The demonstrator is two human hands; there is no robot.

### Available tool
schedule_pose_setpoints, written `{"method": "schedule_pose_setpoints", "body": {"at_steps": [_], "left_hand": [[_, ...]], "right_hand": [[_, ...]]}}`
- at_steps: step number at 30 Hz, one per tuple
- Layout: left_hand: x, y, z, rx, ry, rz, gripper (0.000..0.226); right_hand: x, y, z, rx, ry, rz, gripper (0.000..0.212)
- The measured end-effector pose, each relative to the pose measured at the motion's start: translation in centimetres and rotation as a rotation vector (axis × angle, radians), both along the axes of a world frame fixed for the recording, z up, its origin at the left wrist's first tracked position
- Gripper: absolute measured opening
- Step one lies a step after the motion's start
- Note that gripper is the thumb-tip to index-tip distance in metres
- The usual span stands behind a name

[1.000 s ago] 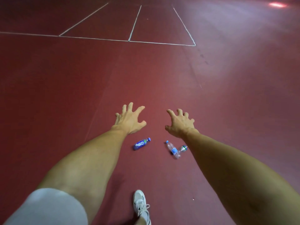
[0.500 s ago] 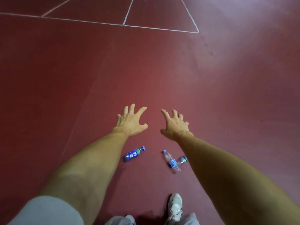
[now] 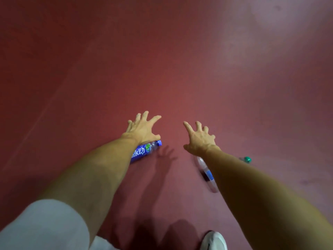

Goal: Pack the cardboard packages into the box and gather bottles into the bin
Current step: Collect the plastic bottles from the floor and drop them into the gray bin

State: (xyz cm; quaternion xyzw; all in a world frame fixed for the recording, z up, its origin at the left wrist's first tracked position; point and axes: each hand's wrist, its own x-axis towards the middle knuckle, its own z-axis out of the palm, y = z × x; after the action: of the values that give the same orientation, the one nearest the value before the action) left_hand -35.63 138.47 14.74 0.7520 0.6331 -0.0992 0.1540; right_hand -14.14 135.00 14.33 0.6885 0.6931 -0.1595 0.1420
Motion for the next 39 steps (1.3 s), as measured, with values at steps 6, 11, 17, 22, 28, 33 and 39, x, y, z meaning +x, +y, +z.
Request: {"method": "schedule_pose_setpoints", "body": {"at_steps": [6,11,17,22,28,33,39], "left_hand": [[-0.1,1.4,-13.6,-0.048,0.045,0.011,0.088],[-0.4,-0.7,-17.9,-0.137,0.128,0.033,0.086],[0.5,-2.1,-20.5,-0.125,0.137,0.068,0.085],[1.8,-3.4,-20.6,0.039,0.143,-0.042,0.076],[1.4,-3.2,-21.0,-0.187,0.074,0.133,0.09],[1.1,-2.8,-20.2,-0.107,0.113,0.09,0.078],[0.2,-4.1,-20.8,-0.104,0.095,0.092,0.082]], "right_hand": [[0.9,0.6,-13.3,0.003,0.018,-0.024,0.089],[1.7,-3.2,-18.2,-0.067,-0.034,-0.04,0.083],[2.2,-4.8,-20.9,-0.112,-0.042,-0.094,0.088],[3.0,-5.3,-21.9,-0.118,-0.04,-0.147,0.087],[4.8,-4.3,-21.7,-0.122,-0.107,-0.214,0.086],[5.0,-3.8,-22.3,-0.031,-0.228,-0.135,0.064],[3.5,-3.1,-22.0,0.043,-0.045,-0.024,0.08]]}}
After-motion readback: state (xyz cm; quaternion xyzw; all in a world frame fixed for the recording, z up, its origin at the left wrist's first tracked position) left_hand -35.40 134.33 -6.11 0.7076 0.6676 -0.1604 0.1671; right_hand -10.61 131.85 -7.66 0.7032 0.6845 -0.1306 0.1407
